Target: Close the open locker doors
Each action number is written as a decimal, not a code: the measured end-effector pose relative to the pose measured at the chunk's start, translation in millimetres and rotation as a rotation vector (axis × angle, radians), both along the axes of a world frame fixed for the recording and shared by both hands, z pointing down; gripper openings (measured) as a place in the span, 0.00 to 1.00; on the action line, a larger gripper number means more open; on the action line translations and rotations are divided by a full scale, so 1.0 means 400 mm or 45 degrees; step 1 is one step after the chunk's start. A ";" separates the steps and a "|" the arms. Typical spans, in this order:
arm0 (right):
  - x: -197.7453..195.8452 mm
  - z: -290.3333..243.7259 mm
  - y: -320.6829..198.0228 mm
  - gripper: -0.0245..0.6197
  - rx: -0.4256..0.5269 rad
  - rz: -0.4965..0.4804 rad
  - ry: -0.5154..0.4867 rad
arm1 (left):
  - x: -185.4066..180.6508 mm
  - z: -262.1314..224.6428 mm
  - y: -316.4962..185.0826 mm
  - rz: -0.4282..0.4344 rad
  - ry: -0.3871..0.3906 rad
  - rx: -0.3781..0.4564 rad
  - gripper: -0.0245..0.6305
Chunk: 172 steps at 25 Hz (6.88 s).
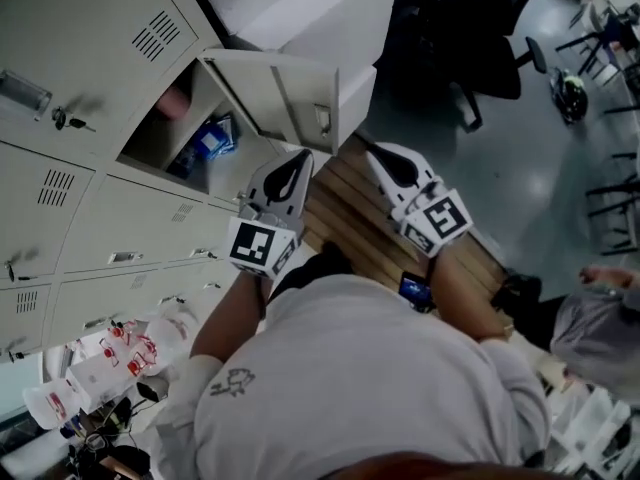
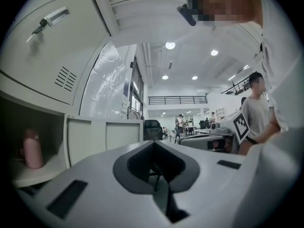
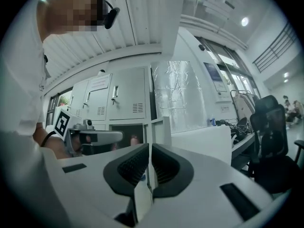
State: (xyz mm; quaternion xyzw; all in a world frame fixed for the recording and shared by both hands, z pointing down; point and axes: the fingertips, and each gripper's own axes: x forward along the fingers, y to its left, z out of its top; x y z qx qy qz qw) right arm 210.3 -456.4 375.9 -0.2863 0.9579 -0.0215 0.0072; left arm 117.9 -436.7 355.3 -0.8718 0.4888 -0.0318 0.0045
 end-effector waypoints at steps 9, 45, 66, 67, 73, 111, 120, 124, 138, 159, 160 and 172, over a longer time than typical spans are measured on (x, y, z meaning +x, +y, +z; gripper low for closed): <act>-0.051 -0.019 -0.149 0.10 -0.056 -0.145 -0.025 | -0.079 -0.076 -0.084 -0.102 0.081 0.001 0.03; -0.200 0.019 -0.127 0.20 -0.096 -0.949 0.056 | -0.161 -0.066 0.012 -0.722 0.122 -0.082 0.03; -0.455 0.018 0.117 0.21 -0.006 -1.158 0.104 | -0.313 -0.057 0.224 -1.044 0.103 -0.072 0.03; -0.470 0.018 0.125 0.21 -0.001 -1.151 0.110 | -0.328 -0.056 0.232 -1.047 0.103 -0.069 0.03; -0.552 0.021 0.172 0.21 -0.014 -1.089 0.165 | -0.402 -0.049 0.273 -1.062 0.128 -0.056 0.03; -0.945 0.031 0.135 0.21 -0.049 -1.035 0.152 | -0.649 -0.035 0.390 -1.178 0.113 -0.054 0.03; -0.998 0.029 0.095 0.21 -0.052 -1.068 0.160 | -0.697 -0.024 0.354 -1.210 0.129 -0.061 0.03; -1.017 0.027 0.070 0.21 -0.069 -1.064 0.153 | -0.713 -0.013 0.340 -1.222 0.142 -0.072 0.03; -1.025 0.019 0.055 0.21 -0.096 -1.093 0.139 | -0.762 0.000 0.323 -1.272 0.176 -0.076 0.03; -0.866 -0.035 0.166 0.21 -0.022 -1.092 0.093 | -0.668 -0.058 0.377 -1.202 0.115 -0.012 0.03; -0.854 -0.038 0.176 0.21 -0.015 -1.091 0.091 | -0.662 -0.061 0.384 -1.199 0.116 -0.010 0.03; -0.731 -0.044 0.244 0.12 0.032 -1.045 0.084 | -0.607 -0.052 0.434 -1.159 0.120 0.005 0.03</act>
